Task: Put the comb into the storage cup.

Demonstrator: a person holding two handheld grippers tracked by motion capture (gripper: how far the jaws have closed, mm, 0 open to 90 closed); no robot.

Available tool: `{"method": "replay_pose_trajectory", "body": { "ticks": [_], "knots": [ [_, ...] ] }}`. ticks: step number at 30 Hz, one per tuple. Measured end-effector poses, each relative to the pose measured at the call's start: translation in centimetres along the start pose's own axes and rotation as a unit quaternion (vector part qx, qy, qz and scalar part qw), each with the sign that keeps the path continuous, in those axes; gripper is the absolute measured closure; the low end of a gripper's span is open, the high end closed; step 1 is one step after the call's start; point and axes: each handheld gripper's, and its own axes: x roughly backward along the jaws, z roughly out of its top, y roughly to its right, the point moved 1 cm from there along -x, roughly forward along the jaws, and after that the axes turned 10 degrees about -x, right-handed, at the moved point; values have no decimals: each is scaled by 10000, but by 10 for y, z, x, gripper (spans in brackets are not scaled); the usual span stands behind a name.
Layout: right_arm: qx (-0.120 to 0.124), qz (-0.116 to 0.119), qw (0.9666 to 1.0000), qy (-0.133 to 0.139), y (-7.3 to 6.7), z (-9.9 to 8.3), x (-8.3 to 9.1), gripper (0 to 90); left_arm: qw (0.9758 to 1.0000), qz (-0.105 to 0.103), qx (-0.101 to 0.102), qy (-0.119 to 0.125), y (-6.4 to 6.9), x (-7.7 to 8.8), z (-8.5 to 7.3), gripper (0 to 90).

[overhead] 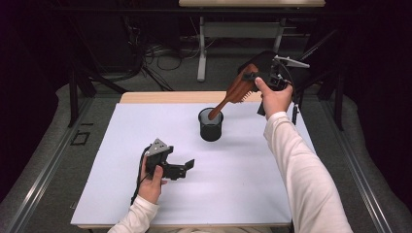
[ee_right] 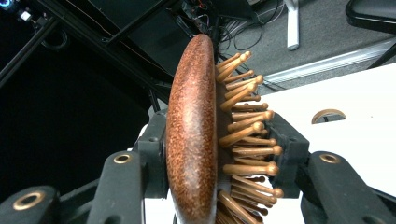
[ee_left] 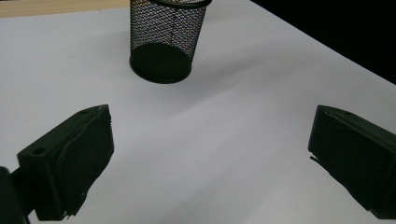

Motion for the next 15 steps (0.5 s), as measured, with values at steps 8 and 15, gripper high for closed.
{"method": "replay_pose_trajectory", "body": {
  "ticks": [8,15],
  "knots": [
    [76,-6,10000,-18,-6,-8,-8,497,10000,-3,-2,2,0,0,0,3],
    [146,-144,9998,-51,-5,-11,-14,496,10000,12,-2,-12,-1,0,0,3]
  ]
}}
